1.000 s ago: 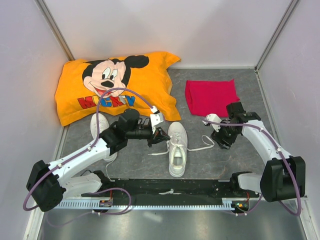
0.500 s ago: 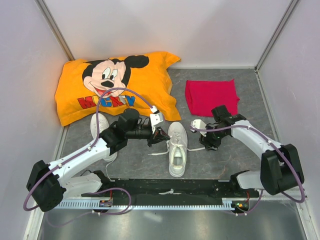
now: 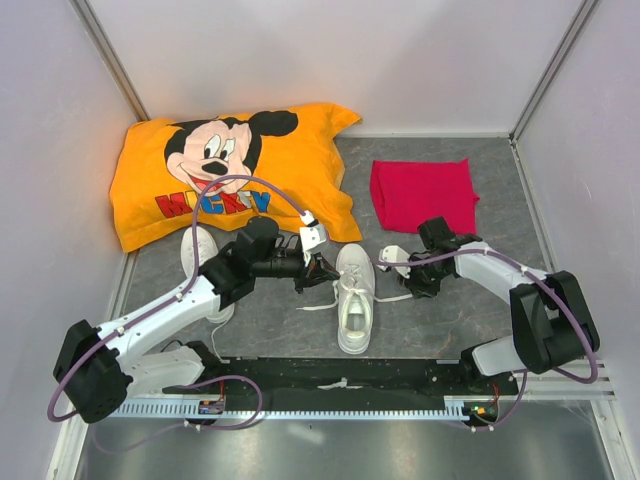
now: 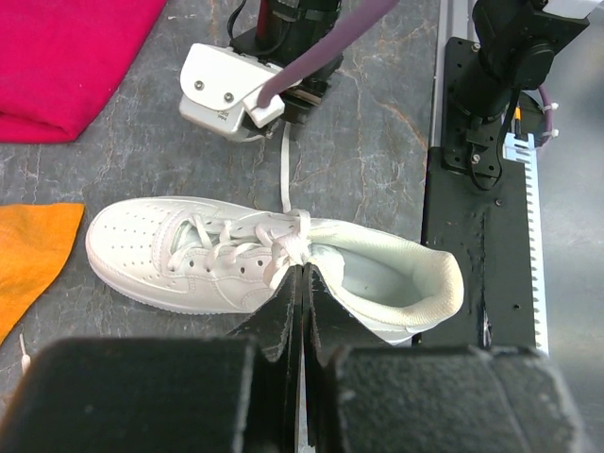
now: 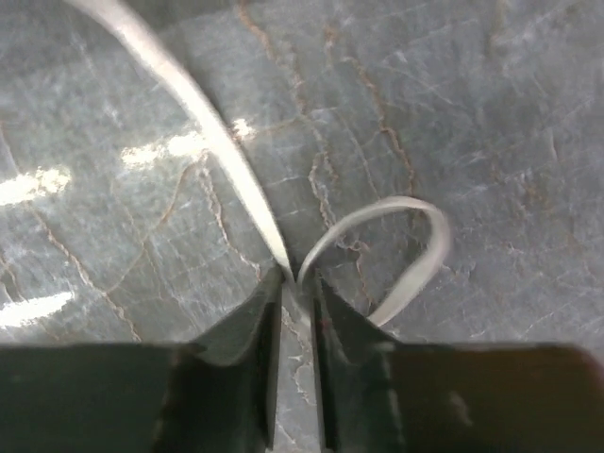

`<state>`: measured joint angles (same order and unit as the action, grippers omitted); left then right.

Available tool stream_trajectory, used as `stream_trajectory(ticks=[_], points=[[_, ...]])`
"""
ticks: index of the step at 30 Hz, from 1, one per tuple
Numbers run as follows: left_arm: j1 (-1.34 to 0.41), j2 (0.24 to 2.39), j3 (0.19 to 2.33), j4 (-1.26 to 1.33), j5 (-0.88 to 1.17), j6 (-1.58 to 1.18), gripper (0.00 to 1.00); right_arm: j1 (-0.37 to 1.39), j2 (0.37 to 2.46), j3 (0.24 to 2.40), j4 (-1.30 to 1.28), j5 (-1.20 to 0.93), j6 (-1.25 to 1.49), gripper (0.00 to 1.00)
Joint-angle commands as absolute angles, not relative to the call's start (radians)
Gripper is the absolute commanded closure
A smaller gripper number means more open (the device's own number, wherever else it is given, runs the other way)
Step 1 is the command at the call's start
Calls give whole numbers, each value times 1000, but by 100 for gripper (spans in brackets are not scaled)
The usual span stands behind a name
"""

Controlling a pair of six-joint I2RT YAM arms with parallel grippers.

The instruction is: Tie the shoes

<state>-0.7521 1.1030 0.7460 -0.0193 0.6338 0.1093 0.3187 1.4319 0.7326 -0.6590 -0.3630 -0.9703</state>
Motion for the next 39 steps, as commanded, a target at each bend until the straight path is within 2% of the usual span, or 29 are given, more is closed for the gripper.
stream_trajectory(ticks=[1, 2, 4, 7, 12, 18, 28, 29, 30, 31, 32, 35, 39], points=[[-747, 1104, 775, 15, 666, 89, 98, 322, 1427, 693, -646, -331, -953, 92], [-746, 1104, 773, 15, 669, 90, 98, 322, 1421, 704, -637, -325, -909, 99], [-746, 1097, 775, 9, 675, 94, 98, 296, 1401, 774, -640, -342, -847, 100], [-746, 1085, 773, 9, 687, 117, 98, 204, 1374, 924, -676, -524, -737, 100], [-747, 1071, 770, 6, 713, 146, 98, 202, 1377, 1092, -661, -711, -588, 100], [-747, 1058, 770, 23, 744, 161, 98, 346, 1427, 1229, -572, -759, -385, 100], [-747, 1046, 756, 25, 769, 178, 98, 640, 1551, 1302, -160, -706, -3, 100], [-747, 1046, 755, 25, 767, 181, 99, 653, 1584, 1310, -158, -707, 46, 96], [-747, 1045, 753, 25, 765, 181, 99, 667, 1600, 1319, -160, -710, 57, 83], [-747, 1045, 753, 26, 762, 176, 98, 670, 1614, 1339, -187, -722, 63, 65], [-747, 1045, 750, 26, 750, 173, 98, 667, 1624, 1348, -210, -723, 64, 42], [-747, 1035, 746, 32, 723, 160, 98, 643, 1583, 1356, -336, -715, -30, 33], [-746, 1032, 724, 48, 723, 156, 98, 575, 1493, 1315, -466, -729, -121, 32]])
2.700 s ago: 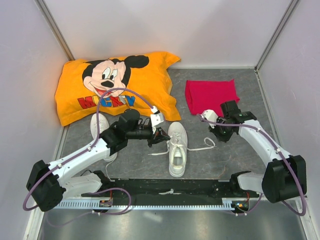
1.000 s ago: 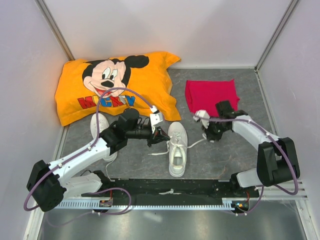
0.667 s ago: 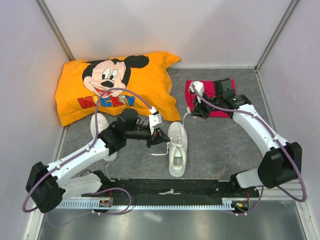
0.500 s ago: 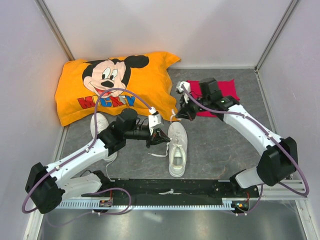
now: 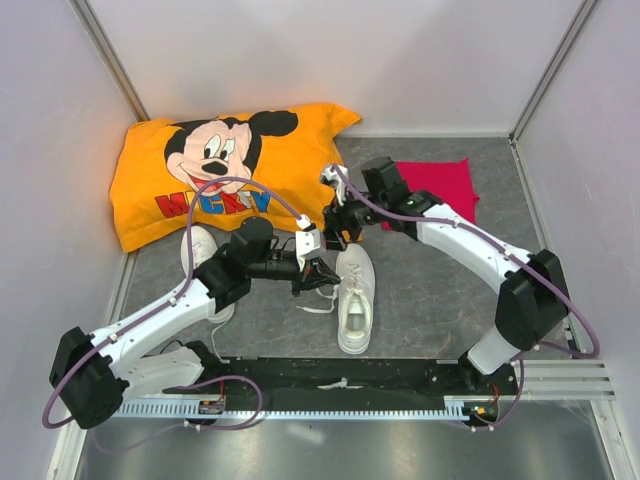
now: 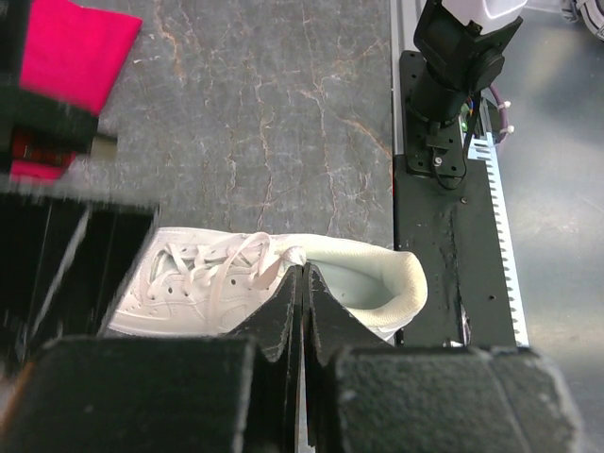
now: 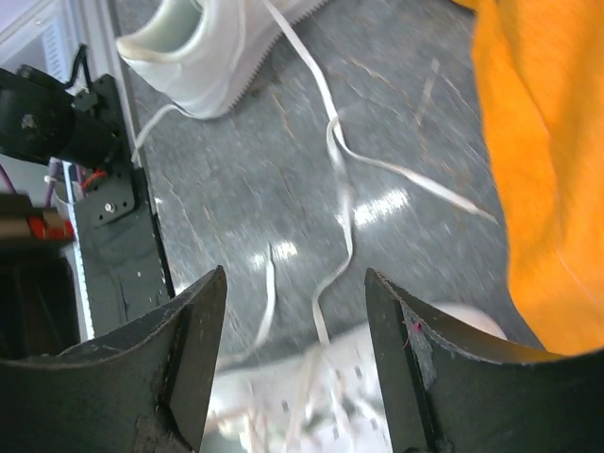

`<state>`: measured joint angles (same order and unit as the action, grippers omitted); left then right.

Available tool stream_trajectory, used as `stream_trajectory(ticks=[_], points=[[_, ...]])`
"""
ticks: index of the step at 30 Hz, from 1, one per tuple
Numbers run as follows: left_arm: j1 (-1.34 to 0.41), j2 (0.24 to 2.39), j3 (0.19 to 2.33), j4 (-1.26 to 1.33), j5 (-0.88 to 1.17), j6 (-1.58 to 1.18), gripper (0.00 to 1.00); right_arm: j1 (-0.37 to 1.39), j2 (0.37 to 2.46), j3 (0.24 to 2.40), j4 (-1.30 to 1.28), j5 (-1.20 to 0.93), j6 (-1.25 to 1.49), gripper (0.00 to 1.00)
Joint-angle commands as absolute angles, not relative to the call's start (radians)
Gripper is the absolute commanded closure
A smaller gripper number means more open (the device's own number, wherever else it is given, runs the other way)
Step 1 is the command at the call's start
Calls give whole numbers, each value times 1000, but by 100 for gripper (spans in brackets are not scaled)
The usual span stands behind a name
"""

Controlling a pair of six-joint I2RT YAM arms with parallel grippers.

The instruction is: Tie the shoes

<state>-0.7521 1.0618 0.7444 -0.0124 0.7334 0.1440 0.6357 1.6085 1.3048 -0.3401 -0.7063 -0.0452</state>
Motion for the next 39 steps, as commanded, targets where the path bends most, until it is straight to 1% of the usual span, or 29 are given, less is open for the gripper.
stream_trajectory(ticks=[1, 4, 9, 12, 22, 24, 25, 27, 33, 35, 36, 37, 39], points=[[-746, 1034, 723, 52, 723, 153, 98, 548, 1479, 1304, -524, -764, -149, 32], [-746, 1042, 718, 64, 723, 155, 98, 517, 1425, 1281, -625, -845, -185, 32], [-744, 1051, 723, 67, 718, 161, 98, 514, 1342, 1194, -641, -948, -157, 32], [-744, 1058, 724, 71, 719, 164, 98, 531, 1341, 1175, -647, -977, -143, 32], [-744, 1083, 727, 83, 722, 163, 98, 561, 1358, 1138, -609, -1031, -97, 37], [-744, 1089, 730, 87, 723, 163, 98, 568, 1364, 1134, -592, -1031, -91, 41], [-744, 1092, 730, 87, 723, 164, 98, 569, 1370, 1131, -581, -1031, -75, 46], [-744, 1092, 732, 90, 724, 164, 98, 578, 1374, 1121, -552, -1026, -58, 51], [-744, 1089, 729, 91, 729, 163, 98, 581, 1393, 1108, -532, -1003, -41, 56], [-744, 1089, 727, 91, 735, 164, 98, 580, 1394, 1111, -528, -1003, -37, 62], [-744, 1089, 724, 91, 736, 167, 99, 581, 1396, 1112, -522, -1003, -34, 67], [-744, 1089, 723, 91, 738, 167, 98, 581, 1391, 1112, -520, -1003, -32, 79], [-744, 1088, 715, 83, 738, 176, 99, 581, 1387, 1109, -512, -997, -31, 95]])
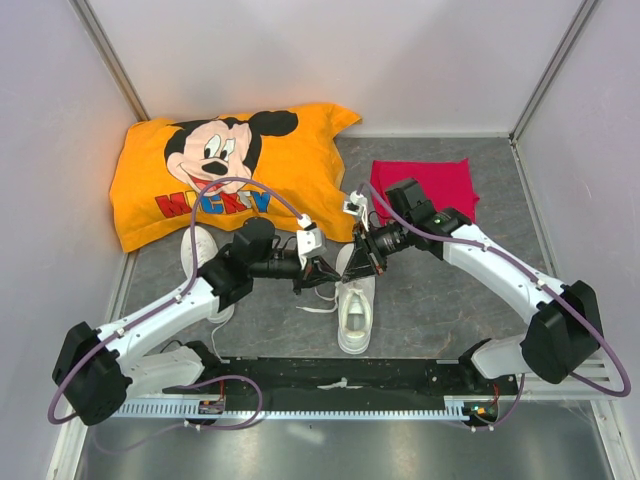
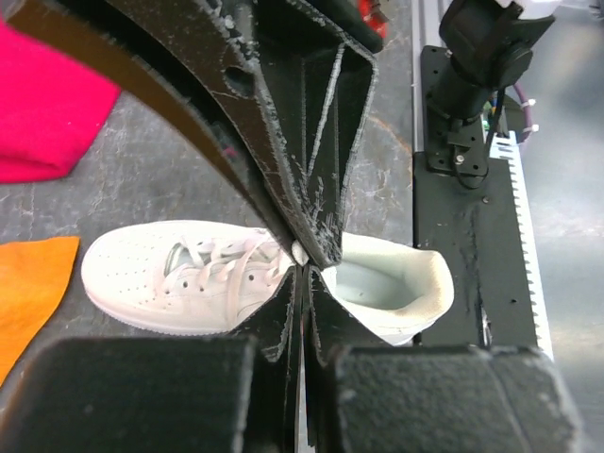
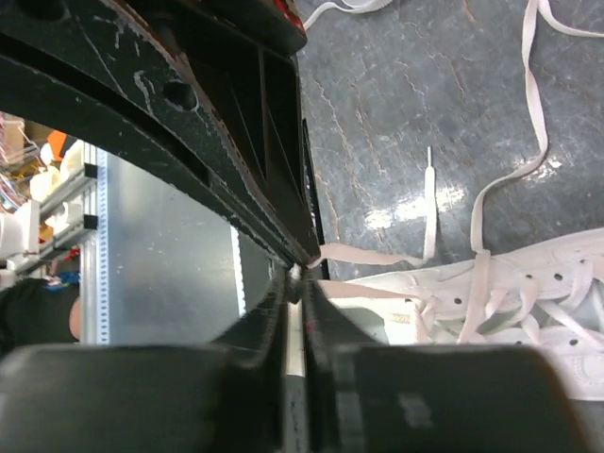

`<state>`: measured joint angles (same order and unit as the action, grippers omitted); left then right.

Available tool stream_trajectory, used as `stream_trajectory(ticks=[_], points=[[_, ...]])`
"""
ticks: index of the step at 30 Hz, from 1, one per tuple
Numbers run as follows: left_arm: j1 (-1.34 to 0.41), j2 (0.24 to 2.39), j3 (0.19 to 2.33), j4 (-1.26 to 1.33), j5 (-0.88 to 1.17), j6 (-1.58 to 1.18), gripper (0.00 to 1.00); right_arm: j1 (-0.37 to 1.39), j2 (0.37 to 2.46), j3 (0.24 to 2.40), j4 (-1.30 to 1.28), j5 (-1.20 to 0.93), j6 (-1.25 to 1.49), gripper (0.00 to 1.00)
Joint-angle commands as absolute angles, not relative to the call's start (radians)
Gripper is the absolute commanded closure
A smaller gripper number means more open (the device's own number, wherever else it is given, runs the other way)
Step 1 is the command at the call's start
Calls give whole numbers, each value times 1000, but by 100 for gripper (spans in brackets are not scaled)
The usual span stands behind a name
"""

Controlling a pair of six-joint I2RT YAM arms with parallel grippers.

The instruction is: Tie the shoes

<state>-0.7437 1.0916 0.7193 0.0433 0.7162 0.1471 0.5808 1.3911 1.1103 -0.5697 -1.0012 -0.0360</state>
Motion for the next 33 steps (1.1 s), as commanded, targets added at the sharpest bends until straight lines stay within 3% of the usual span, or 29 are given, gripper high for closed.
stream_trajectory(ticks=[1, 3, 4, 6, 7, 10, 18, 33], points=[[-744, 1086, 716, 62, 727, 181, 98, 583, 1378, 1108, -511, -991, -31, 100], [-742, 1081, 726, 28, 695, 186, 90, 581, 1364, 1100, -512, -974, -40, 100], [-733, 1080, 733, -35, 674, 198, 76, 581, 1355, 1095, -514, -968, -40, 100], [-706, 1068, 747, -84, 673, 242, 63, 581, 1344, 1092, -525, -957, -54, 100], [-662, 1059, 746, -109, 687, 261, 51, 583, 1336, 1091, -532, -956, -60, 100], [-573, 1023, 710, -181, 735, 424, 44, 583, 1321, 1086, -552, -950, -80, 100], [-517, 1164, 689, -302, 788, 964, 43, 583, 1310, 1080, -603, -930, -121, 100], [-479, 1634, 948, -515, 764, 1385, 39, 581, 1333, 1088, -621, -887, -123, 100]])
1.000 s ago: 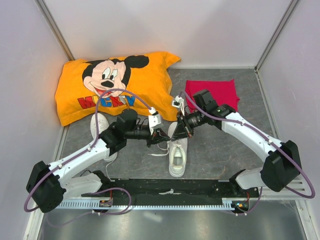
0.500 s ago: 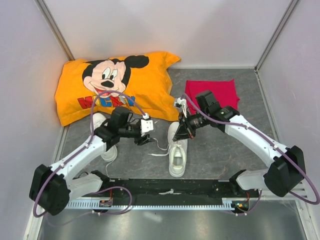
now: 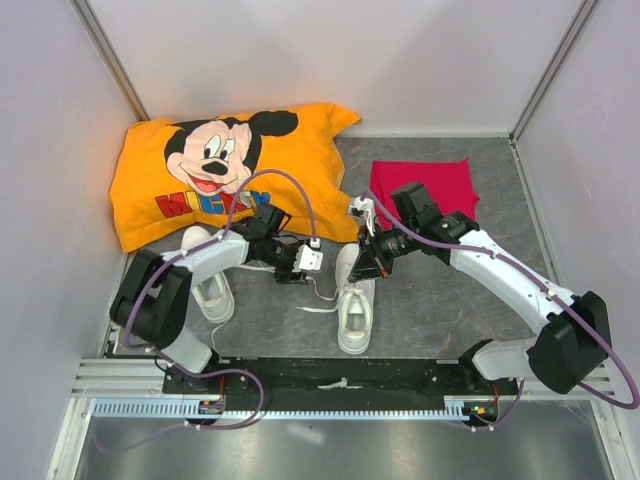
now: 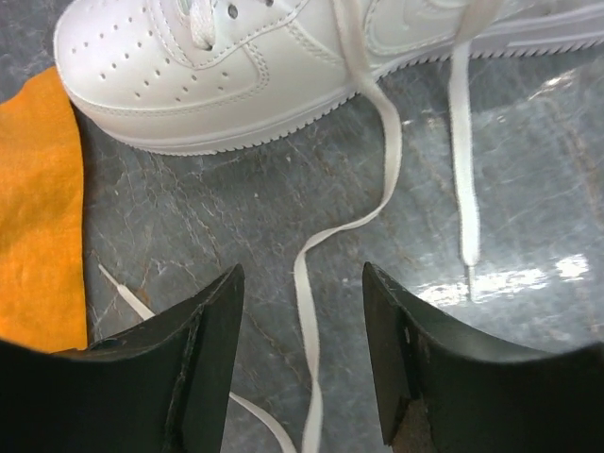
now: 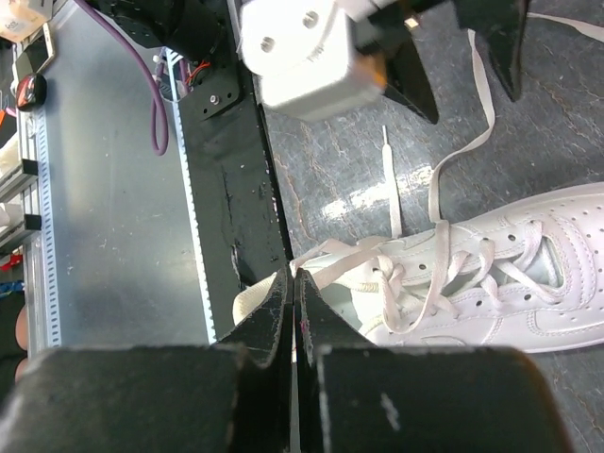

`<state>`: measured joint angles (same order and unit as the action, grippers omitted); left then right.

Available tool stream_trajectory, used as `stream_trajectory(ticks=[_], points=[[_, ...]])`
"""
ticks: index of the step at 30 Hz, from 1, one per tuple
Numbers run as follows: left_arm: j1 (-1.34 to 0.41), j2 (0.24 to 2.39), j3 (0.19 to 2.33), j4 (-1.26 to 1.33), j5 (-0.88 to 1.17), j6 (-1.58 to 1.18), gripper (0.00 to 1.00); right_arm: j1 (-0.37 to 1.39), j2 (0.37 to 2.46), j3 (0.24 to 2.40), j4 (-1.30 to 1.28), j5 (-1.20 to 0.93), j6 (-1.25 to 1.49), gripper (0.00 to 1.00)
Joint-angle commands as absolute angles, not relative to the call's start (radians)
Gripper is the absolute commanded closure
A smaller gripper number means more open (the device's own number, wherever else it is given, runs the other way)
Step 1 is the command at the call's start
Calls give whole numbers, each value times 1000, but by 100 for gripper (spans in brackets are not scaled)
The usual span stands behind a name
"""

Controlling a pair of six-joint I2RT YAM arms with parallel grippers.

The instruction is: Tie the shoes

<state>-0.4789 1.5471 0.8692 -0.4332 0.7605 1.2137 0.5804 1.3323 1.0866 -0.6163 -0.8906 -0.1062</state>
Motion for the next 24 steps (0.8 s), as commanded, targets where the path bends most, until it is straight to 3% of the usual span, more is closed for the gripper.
stream_trajectory(ticks=[1, 9, 17, 20, 21, 24], points=[[-479, 1650, 972, -520, 762, 1394, 39, 581, 1335, 1089, -621, -887, -123, 100], [-483, 1740, 1034, -626, 739, 1528, 43, 581, 1347, 1095, -640, -868, -132, 100], [-532, 1805, 1028, -666, 588, 1543, 53, 581, 1359, 1098, -640, -845, -132, 100], [-543, 1801, 1029, -667, 578, 1526, 72, 581, 1361, 1094, -640, -838, -130, 100], [-543, 1795, 1037, -672, 575, 1513, 85, 581, 1362, 1094, -641, -836, -129, 100], [-520, 1720, 1064, -733, 615, 1459, 98, 581, 1359, 1091, -638, -821, -126, 100]])
